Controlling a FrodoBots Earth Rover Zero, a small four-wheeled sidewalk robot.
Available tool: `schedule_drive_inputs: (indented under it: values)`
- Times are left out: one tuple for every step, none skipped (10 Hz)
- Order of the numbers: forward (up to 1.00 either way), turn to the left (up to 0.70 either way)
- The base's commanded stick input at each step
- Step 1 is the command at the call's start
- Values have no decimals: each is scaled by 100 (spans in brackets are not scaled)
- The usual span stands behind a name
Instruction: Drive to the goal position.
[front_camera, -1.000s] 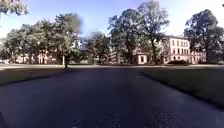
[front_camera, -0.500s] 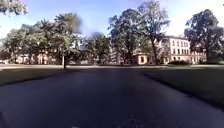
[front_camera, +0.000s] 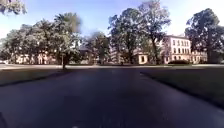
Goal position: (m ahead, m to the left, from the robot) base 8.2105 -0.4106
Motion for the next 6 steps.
schedule_drive_inputs:
  values:
    - [50, 0]
    - [50, 0]
    - [50, 0]
    - [50, -11]
    - [50, -28]
    - [50, -46]
